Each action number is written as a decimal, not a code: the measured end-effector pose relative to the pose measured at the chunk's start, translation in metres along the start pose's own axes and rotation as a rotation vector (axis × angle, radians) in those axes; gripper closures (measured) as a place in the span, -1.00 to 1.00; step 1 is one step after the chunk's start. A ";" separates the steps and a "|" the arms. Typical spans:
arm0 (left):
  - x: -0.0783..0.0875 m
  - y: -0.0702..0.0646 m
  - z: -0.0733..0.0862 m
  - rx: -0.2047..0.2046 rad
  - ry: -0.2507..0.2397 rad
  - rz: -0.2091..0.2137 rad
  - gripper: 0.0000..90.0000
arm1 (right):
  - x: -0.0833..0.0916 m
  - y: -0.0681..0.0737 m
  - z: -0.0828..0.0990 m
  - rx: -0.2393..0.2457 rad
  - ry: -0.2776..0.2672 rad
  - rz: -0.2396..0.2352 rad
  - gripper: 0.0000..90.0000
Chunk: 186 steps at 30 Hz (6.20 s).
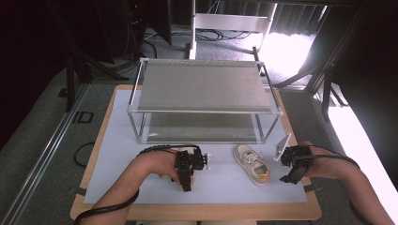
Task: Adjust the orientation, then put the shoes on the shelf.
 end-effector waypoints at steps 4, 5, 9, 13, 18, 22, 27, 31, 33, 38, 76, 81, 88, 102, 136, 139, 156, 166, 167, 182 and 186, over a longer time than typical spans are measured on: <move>-0.001 0.000 0.000 0.002 0.002 -0.002 -0.04 | 0.012 0.006 -0.012 0.069 -0.016 -0.004 -0.24; -0.001 0.000 0.000 0.003 0.005 -0.001 -0.04 | 0.014 0.008 -0.015 0.082 -0.018 -0.015 -0.23; -0.001 0.000 0.001 0.001 0.013 0.001 -0.02 | 0.018 0.013 -0.026 0.128 -0.015 -0.002 -0.23; 0.001 0.001 0.001 0.004 0.005 -0.004 -0.02 | 0.020 0.016 -0.035 0.168 -0.027 0.005 -0.22; 0.000 0.000 -0.001 0.001 0.007 -0.002 -0.02 | 0.020 0.026 -0.053 0.250 -0.062 -0.022 0.01; 0.000 0.000 -0.001 0.001 0.008 0.002 -0.02 | 0.010 0.030 -0.057 0.317 -0.009 -0.039 0.23; -0.001 0.000 0.000 0.001 0.005 0.003 -0.02 | -0.004 0.031 -0.060 0.362 0.048 -0.051 0.34; -0.001 0.001 0.001 -0.001 0.008 0.003 0.00 | -0.013 0.030 -0.062 0.385 0.072 -0.057 0.39; 0.000 0.000 0.001 -0.001 0.002 0.006 0.00 | -0.016 0.030 -0.062 0.392 0.085 -0.055 0.42; 0.000 0.001 0.003 0.004 -0.001 0.005 0.00 | -0.028 0.031 -0.064 0.416 0.134 -0.082 0.67; -0.008 0.000 0.003 -0.097 -0.066 -0.074 0.14 | -0.033 0.067 -0.154 0.376 -0.119 -0.034 0.46; -0.013 0.004 0.002 -0.101 -0.071 -0.086 0.24 | -0.035 0.067 -0.155 0.381 -0.120 -0.049 0.51; -0.014 0.002 0.003 -0.109 -0.092 -0.052 0.43 | -0.035 0.067 -0.156 0.369 -0.110 -0.073 0.57; 0.007 0.007 0.002 -0.142 -0.174 -0.129 0.67 | -0.020 0.058 -0.158 0.336 -0.151 -0.053 0.64; 0.015 0.100 -0.034 -0.183 -0.395 -0.217 0.75 | -0.027 -0.033 -0.206 0.191 -0.263 0.082 0.63; 0.012 0.104 -0.037 -0.170 -0.411 -0.199 0.75 | -0.030 -0.034 -0.210 0.147 -0.268 0.075 0.63; 0.013 0.111 -0.046 -0.046 -0.549 -0.235 0.47 | -0.032 -0.043 -0.210 0.147 -0.322 0.092 0.50; 0.025 0.119 -0.049 0.034 -0.545 -0.363 0.10 | -0.018 -0.044 -0.210 0.098 -0.398 0.154 0.29; 0.025 0.119 -0.049 0.034 -0.545 -0.363 0.10 | -0.018 -0.044 -0.210 0.098 -0.398 0.154 0.29; 0.050 0.084 -0.038 0.137 -0.628 -0.402 0.13 | 0.002 -0.032 -0.193 -0.102 -0.585 0.182 0.32; 0.050 0.078 -0.031 0.179 -0.655 -0.401 0.20 | 0.002 -0.029 -0.184 -0.139 -0.624 0.191 0.44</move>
Point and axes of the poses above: each handheld gripper's, and its own axes: x roughly backward along the jaws, z roughly out of its underside, y roughly to its left, the point moved 8 cm from there along -x, roughly forward along the jaws, and after that the axes turned 1 degree about -z, right-handed, at the moved point
